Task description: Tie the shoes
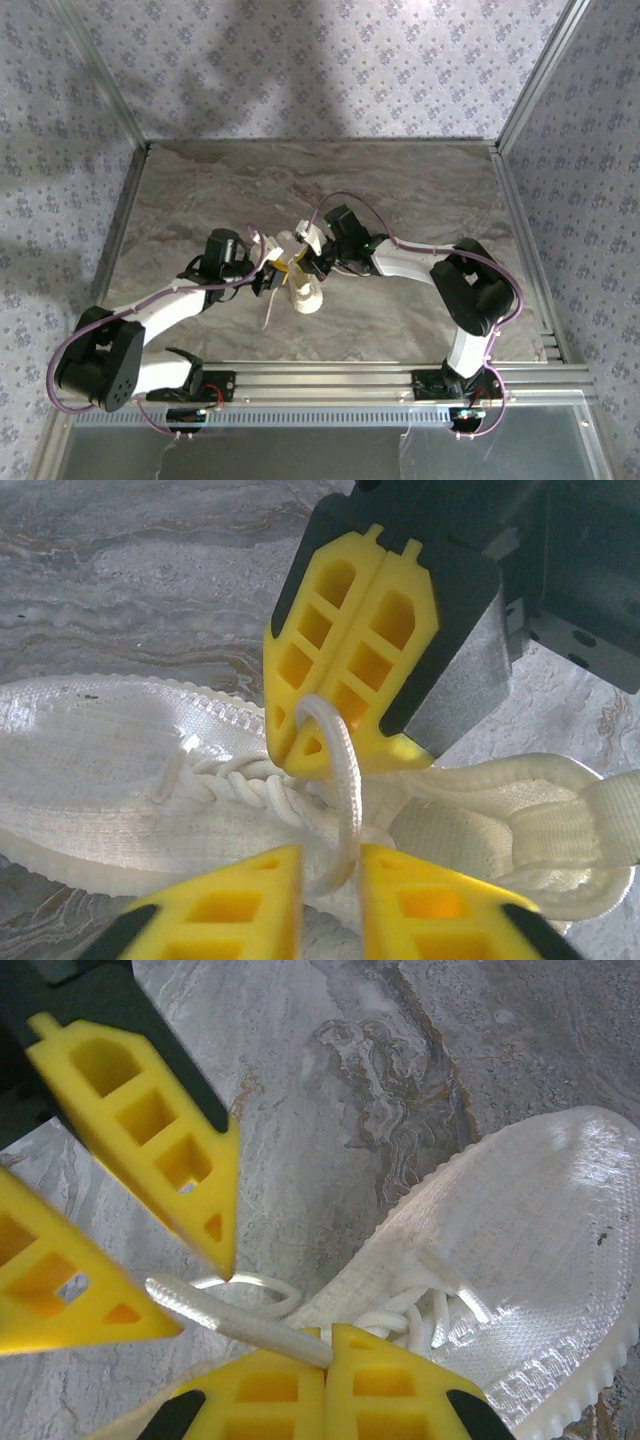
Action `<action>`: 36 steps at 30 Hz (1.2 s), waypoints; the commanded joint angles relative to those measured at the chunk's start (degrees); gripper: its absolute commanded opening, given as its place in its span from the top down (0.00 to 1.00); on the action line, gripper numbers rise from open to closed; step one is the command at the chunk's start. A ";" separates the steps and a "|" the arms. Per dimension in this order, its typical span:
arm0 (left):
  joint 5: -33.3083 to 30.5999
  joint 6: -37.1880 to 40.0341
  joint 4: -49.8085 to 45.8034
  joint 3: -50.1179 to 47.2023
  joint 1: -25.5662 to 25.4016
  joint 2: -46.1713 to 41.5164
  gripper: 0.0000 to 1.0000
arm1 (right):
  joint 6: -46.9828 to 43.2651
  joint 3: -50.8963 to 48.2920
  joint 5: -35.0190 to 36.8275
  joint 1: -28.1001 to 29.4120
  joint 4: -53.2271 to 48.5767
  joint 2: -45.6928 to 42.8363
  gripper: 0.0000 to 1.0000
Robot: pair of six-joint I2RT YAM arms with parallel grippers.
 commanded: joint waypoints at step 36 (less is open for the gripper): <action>4.23 4.08 -10.85 11.86 -1.71 -3.18 1.00 | 1.11 -7.15 1.09 -6.45 -10.40 -12.85 0.44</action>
